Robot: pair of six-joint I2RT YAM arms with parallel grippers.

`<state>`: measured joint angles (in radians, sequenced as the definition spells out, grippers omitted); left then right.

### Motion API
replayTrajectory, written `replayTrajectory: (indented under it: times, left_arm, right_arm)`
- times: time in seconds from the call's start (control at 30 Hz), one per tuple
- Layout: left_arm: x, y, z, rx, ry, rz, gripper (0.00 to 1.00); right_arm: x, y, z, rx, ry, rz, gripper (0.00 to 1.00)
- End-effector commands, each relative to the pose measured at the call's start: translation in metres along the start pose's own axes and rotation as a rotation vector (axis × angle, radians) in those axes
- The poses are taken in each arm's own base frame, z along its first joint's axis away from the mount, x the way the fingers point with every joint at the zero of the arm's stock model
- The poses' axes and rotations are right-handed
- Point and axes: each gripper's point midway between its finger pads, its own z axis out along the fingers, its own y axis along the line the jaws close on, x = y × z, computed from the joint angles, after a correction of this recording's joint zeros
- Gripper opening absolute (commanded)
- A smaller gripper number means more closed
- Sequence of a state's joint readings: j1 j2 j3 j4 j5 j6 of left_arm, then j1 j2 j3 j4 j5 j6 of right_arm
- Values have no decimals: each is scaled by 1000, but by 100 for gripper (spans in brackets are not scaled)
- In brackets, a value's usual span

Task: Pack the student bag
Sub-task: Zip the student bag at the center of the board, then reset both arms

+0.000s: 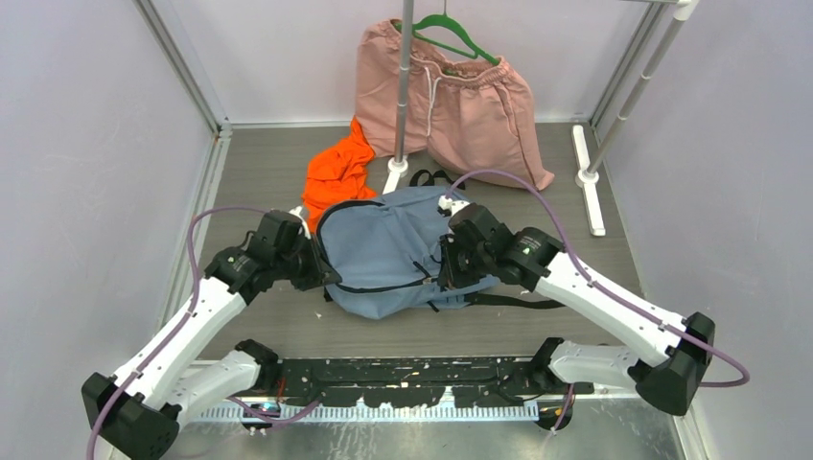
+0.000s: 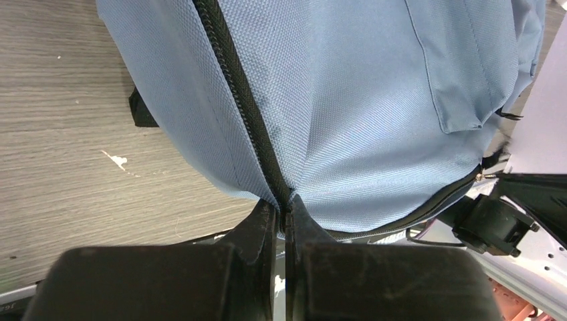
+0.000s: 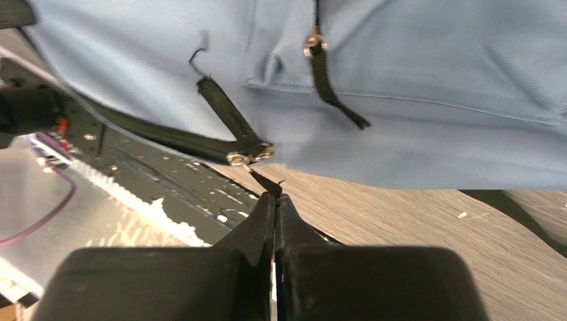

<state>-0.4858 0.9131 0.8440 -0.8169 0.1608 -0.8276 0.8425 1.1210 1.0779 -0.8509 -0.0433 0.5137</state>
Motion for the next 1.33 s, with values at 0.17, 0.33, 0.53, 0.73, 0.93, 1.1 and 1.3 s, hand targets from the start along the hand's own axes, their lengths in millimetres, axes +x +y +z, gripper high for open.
replayTrajectory:
  times: [0.17, 0.33, 0.53, 0.73, 0.93, 1.1, 1.3]
  left_arm:
    - [-8, 27, -3, -121, -26, 30, 0]
    - [-34, 2, -26, -71, -111, 70, 13]
    - [-89, -39, -82, 27, -367, 190, 78]
    - [-137, -53, -127, -59, -532, 164, 88]
    - [-147, -20, -129, -240, -589, 96, 89]
    - [-141, -3, -123, -290, -601, 53, 89]
    - [-144, 8, -128, -332, -645, 34, 89]
  right_arm:
    - [24, -73, 21, 363, 95, -14, 1]
    - [-23, -53, -8, 321, -37, -51, 40]
    - [-104, -62, -75, 496, -343, -60, 100]
    - [-168, -97, -167, 745, -777, 175, 100]
    - [-168, -110, -208, 751, -1000, 310, 100]
    - [-144, -129, -216, 775, -1078, 387, 100]
    - [-139, -131, -221, 740, -1127, 408, 100]
